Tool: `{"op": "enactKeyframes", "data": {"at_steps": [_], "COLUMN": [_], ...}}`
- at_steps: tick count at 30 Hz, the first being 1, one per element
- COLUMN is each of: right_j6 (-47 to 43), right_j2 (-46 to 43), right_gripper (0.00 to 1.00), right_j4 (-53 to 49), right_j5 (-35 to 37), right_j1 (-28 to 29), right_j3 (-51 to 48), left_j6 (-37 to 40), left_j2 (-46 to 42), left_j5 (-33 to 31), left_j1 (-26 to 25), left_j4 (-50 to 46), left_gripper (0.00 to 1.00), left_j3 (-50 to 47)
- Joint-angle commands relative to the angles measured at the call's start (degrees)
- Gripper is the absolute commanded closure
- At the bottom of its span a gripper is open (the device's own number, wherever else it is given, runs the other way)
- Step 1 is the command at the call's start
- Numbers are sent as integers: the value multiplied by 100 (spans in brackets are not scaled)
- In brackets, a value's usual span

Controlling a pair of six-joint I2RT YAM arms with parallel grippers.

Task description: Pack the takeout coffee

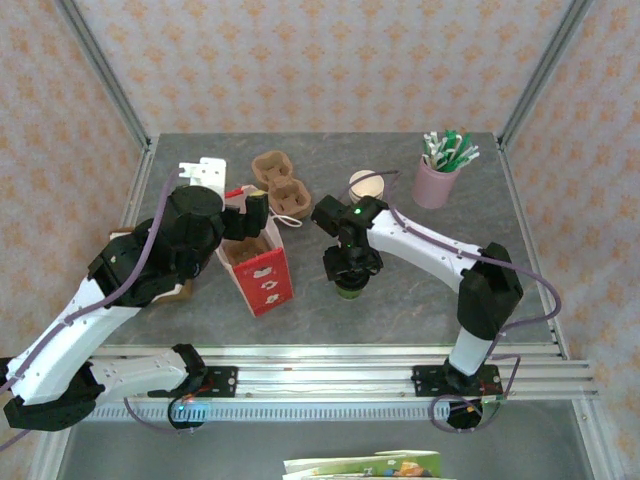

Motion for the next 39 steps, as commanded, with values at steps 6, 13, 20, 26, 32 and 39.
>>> {"op": "enactKeyframes", "data": {"at_steps": [6, 13, 20, 26, 32, 39], "right_j6": [-47, -67, -67, -66, -76, -71], "right_j2": [65, -17, -74, -109, -127, -179], "right_gripper": [29, 31, 32, 33, 33, 33], "right_j4": [-160, -317, -452, -574, -681, -688], "right_j5": [293, 348, 347, 366, 392, 366], "right_j1": [-71, -75, -75, -75, -79, -87], "right_j3": [-100, 49, 217, 389, 579, 635], "left_j6": [-502, -859, -932, -1211, -1309, -1355], "left_j2": [26, 48, 49, 47, 48, 56], "left_j5": [-104, -145, -234, -314, -298, -352], "left_j1": [69, 139, 198, 273, 322, 317], "left_j4": [-137, -249, -446, -699, -853, -979], "left_gripper": [1, 1, 1, 1, 1, 1], "left_j3": [90, 124, 214, 256, 371, 478]}}
